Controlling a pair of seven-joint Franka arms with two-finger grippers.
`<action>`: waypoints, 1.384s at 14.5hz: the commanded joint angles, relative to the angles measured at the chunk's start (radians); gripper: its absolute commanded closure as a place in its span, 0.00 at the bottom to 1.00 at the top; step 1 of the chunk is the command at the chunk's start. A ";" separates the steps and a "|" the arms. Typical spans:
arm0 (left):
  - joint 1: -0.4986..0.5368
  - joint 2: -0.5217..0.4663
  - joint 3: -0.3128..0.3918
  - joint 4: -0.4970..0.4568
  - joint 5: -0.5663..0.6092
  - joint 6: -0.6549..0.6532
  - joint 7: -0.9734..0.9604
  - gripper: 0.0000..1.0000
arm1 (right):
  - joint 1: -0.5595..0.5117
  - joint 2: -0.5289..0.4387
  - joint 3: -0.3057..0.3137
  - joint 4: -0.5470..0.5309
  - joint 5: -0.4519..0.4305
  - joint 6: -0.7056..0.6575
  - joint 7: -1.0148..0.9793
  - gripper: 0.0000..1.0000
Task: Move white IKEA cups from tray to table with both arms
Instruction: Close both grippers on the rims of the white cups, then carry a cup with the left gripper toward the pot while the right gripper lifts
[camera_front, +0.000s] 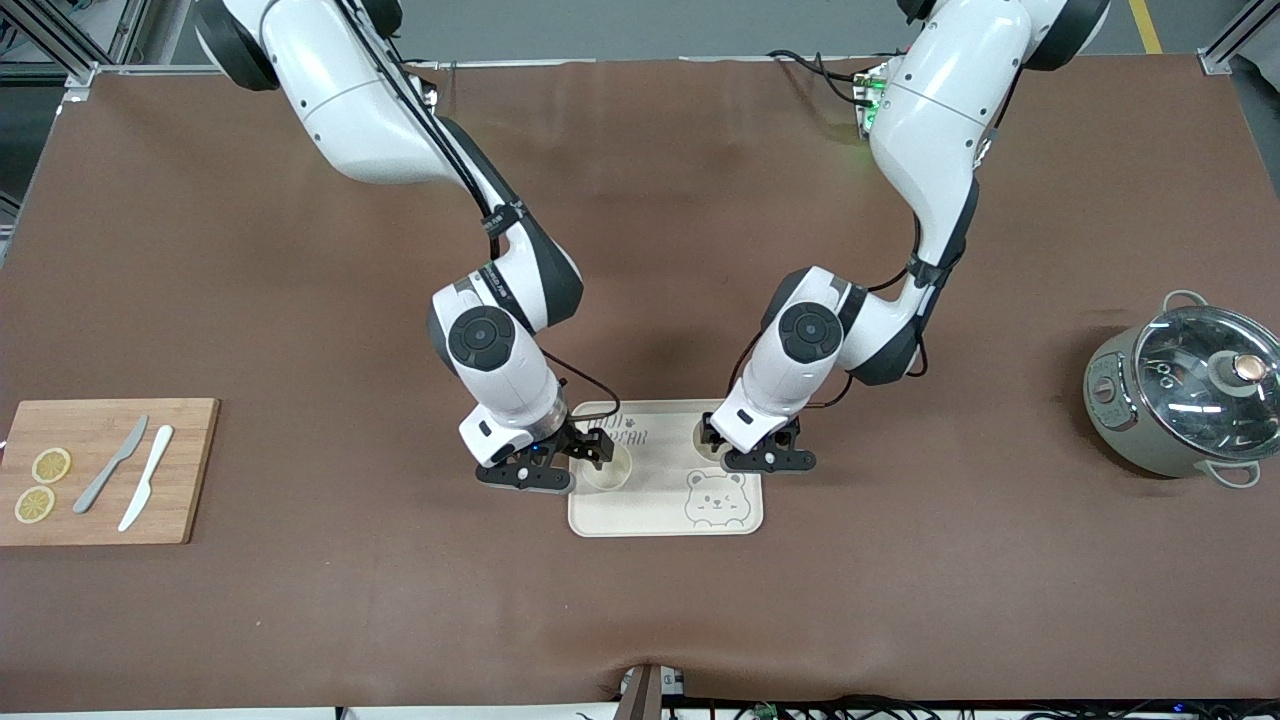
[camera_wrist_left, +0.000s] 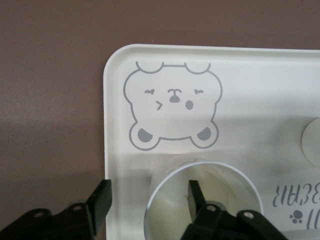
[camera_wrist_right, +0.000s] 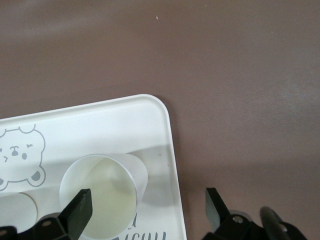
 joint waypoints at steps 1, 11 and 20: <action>-0.008 0.004 0.007 0.008 0.021 0.012 -0.019 1.00 | 0.015 0.036 -0.010 0.033 -0.016 0.012 0.023 0.00; 0.021 -0.106 0.010 0.007 0.024 -0.170 0.003 1.00 | 0.026 0.072 -0.010 0.032 -0.018 0.071 0.029 0.00; 0.150 -0.427 0.002 -0.260 0.024 -0.356 0.211 1.00 | 0.028 0.074 -0.011 0.033 -0.023 0.068 0.029 0.41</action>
